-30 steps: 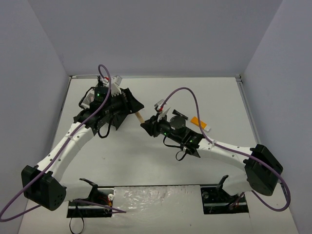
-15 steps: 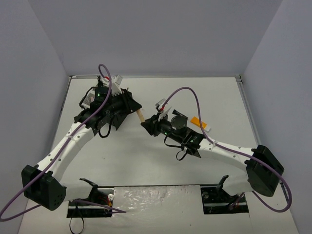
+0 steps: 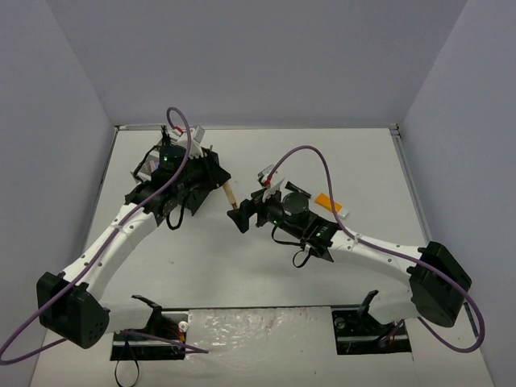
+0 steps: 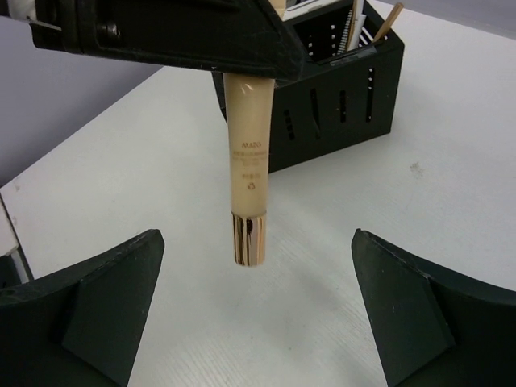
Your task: Organize the makeup
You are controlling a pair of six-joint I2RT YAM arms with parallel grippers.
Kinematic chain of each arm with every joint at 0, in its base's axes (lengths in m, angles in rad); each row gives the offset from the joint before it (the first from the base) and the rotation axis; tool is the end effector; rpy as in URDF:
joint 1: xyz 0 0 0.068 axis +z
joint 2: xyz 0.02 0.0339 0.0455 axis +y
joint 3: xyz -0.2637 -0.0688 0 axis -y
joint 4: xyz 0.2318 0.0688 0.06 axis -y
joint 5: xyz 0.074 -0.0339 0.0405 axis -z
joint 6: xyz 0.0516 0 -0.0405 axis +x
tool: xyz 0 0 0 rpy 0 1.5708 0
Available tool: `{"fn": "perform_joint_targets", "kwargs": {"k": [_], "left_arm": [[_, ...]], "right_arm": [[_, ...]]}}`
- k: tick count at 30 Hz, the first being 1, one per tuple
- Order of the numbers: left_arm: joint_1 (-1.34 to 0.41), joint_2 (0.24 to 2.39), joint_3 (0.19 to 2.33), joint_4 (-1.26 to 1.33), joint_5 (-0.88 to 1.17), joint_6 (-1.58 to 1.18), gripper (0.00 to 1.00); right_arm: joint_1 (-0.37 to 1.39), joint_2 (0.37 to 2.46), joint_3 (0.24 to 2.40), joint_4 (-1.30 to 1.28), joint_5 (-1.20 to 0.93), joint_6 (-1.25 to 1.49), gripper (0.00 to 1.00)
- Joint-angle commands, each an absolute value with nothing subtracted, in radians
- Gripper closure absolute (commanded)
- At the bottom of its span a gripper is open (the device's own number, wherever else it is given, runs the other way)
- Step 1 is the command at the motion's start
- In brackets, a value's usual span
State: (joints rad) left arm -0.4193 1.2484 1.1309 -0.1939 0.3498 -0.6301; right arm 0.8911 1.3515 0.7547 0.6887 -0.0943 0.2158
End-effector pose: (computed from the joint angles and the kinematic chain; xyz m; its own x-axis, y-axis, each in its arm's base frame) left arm 0.2579 -0.1343 0.3585 -0.6270 -0.3265 -0.7072 0.3849 0.6595 -0.6457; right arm 0.1929 0.2464 0.3017 -0.1221 0.1881 -0.9745 -0.8263 0.5247 0.2048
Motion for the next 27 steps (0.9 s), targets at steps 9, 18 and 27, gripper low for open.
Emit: {"fn": "perform_joint_targets", "kwargs": {"k": [9,18,27], "left_arm": [[-0.322,1.23,1.175,-0.051,-0.17,-0.306,0.98],[-0.165,1.321,1.123,0.185,-0.137,-0.306,0.98],[-0.152,1.411,1.044,0.326,-0.16,-0.328,0.98]], "right_arm": [[0.844,1.11,0.696,0.573,0.143,0.126,0.0],[0.803,1.0,0.611,0.532,0.162,0.138,0.0],[0.767,0.962,0.58,0.511,0.155,0.148,0.0]]}}
